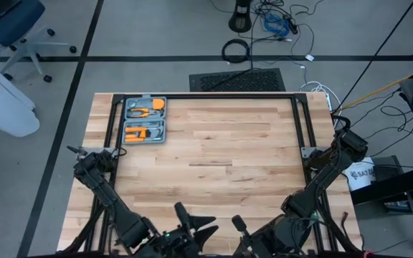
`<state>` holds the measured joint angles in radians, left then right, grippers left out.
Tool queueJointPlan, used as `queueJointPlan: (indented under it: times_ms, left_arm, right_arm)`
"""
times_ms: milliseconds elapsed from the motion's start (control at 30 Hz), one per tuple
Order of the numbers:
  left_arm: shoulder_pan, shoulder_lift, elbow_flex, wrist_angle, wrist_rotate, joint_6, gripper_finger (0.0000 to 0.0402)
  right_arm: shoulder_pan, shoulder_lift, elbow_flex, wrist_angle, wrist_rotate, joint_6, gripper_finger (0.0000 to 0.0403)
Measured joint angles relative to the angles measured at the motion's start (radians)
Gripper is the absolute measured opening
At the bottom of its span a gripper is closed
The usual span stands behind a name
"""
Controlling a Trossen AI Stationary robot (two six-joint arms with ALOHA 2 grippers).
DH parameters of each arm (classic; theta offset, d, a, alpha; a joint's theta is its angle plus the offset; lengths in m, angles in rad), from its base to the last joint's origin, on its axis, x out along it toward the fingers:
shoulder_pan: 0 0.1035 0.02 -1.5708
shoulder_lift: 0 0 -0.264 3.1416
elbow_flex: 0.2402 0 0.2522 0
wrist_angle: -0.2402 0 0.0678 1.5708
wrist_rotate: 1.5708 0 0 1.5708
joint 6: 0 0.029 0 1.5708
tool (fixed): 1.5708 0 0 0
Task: Coil cords
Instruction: Coil the white wire on the spool
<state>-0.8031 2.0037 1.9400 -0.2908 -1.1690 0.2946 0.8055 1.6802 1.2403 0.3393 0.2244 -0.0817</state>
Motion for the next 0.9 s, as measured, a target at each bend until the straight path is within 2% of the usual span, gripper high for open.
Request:
queueJointPlan:
  times_ms: [167,333,433,567,667,900]
  left_arm:
    - [-0.054,0.0,0.008,0.06,-0.017,-0.078,0.0136]
    - [-0.094,0.0,0.009,0.129,-0.017,-0.118,0.0136]
    - [-0.103,0.0,0.009,0.127,-0.016,-0.158,0.0136]
    - [-0.107,0.0,-0.004,0.127,-0.007,-0.177,0.0136]
    - [-0.107,0.002,-0.01,0.122,-0.002,-0.23,0.0136]
    - [-0.112,0.002,-0.01,0.126,0.02,-0.236,0.0136]
  right_arm:
    - [0.016,0.0,0.0,0.05,0.079,0.005,0.0]
    - [0.017,0.0,0.0,0.1,0.089,0.006,0.0]
    - [0.017,0.0,0.0,0.107,0.111,-0.022,0.0]
    - [0.017,0.0,0.0,0.104,0.196,-0.053,0.0]
    - [0.016,0.0,0.0,0.096,0.205,-0.065,0.0]
    - [0.017,0.0,0.0,0.086,0.271,-0.071,0.0]
